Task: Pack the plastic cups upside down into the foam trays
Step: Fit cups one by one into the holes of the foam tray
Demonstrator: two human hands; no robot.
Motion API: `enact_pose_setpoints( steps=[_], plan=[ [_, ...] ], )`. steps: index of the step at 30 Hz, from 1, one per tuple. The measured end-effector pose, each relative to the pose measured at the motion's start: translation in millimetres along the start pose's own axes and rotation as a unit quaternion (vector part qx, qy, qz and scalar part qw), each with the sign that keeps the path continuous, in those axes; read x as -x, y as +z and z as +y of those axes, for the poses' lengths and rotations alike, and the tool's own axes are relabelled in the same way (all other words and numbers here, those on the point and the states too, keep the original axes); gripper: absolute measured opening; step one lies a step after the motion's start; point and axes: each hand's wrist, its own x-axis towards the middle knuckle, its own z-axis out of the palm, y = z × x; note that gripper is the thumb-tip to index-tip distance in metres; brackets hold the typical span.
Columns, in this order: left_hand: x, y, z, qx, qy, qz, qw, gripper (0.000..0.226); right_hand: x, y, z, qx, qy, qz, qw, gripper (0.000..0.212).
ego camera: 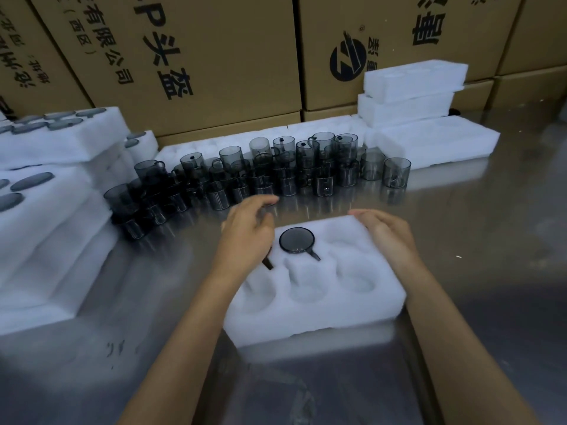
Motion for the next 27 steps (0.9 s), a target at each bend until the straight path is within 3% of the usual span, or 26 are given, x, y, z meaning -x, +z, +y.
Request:
enact_pose_setpoints(
  steps=[6,9,16,22,27],
  plan=[
    [-120,35,33,-0.084,0.015,-0.100,0.991,0.055,-20,4,4,-0.076,0.032,0.000,0.997,0.013],
    [-164,59,41,-0.121,-0.003,-0.103,0.987,0.054,-31,0,9,-0.073,0.050,-0.021,0.996,0.015],
    [-192,94,30,-0.176,0.001,-0.025,0.984,0.011,-37,-4,11,-0.092,0.058,-0.041,0.993,0.023],
    [-179,77,22,-0.123,-0.007,0.082,0.989,0.038,-34,-4,7,-0.115,0.069,-0.035,0.990,0.022],
    [-135,54,33,-0.083,0.041,0.111,0.989,0.051,-32,-5,2,-0.129,0.076,-0.026,0.988,0.021]
  ],
)
